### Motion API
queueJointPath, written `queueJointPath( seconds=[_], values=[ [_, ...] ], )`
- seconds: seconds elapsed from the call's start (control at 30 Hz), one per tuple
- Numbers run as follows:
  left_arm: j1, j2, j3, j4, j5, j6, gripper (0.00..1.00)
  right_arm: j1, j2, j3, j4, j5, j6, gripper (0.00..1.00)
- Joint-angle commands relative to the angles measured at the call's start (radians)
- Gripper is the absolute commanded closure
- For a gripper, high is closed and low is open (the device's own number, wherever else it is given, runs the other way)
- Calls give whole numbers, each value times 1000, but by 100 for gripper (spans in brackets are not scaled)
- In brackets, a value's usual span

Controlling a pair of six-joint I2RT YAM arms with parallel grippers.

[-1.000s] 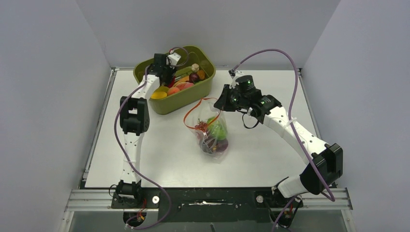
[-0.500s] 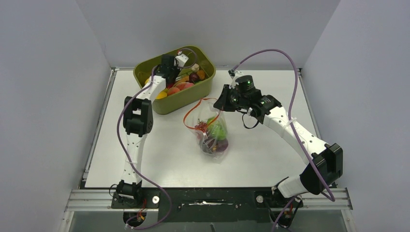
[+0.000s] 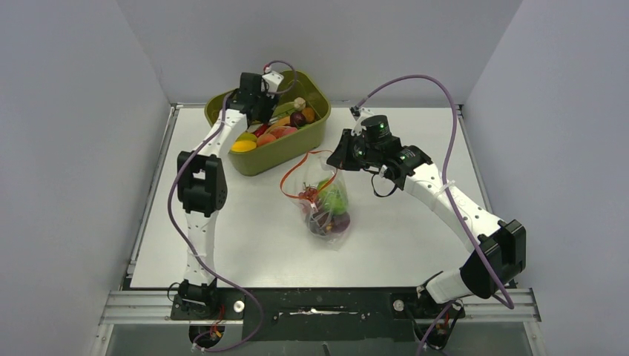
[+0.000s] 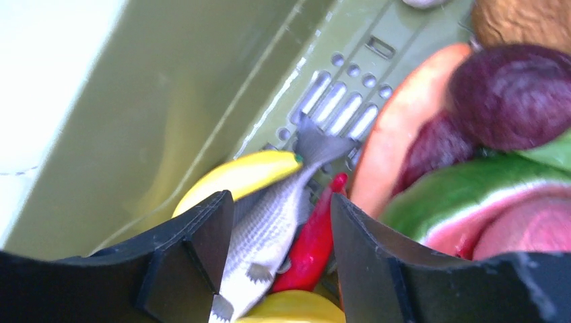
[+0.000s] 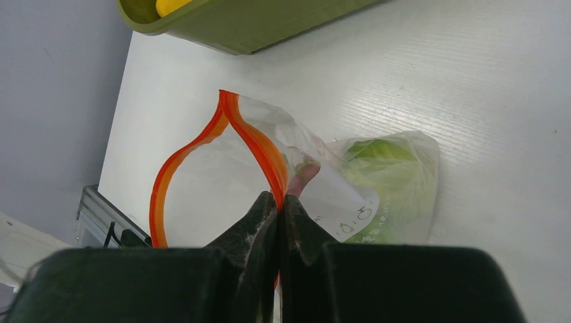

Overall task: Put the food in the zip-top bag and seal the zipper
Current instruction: Pick up the fake vegetable from the bin.

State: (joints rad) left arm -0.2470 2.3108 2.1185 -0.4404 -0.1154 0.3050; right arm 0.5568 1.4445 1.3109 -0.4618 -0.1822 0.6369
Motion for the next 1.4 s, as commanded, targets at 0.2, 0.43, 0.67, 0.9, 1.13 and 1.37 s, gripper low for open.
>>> queueJointPath(
  seconds=[0.2,0.43,0.67,0.9,1.13,1.37],
  values=[
    [-1,-13,-7,-27,217,156,42,-7,-12,37,57,-9,-6,100],
    [7,44,20,43,203,148,44,-6,-9,44,47,-6,5,100],
    [9,90,96,51,248,149,69,-6,-21,38,41,10,3,100],
    [2,21,58,88,298,106,100,-6,-21,36,44,7,4,100],
    [-10,-84,-12,109,303,60,100,-6,-39,7,54,6,12,100],
    [-19,-171,-81,173,262,3,100,-7,-60,-31,63,15,19,100]
  ],
)
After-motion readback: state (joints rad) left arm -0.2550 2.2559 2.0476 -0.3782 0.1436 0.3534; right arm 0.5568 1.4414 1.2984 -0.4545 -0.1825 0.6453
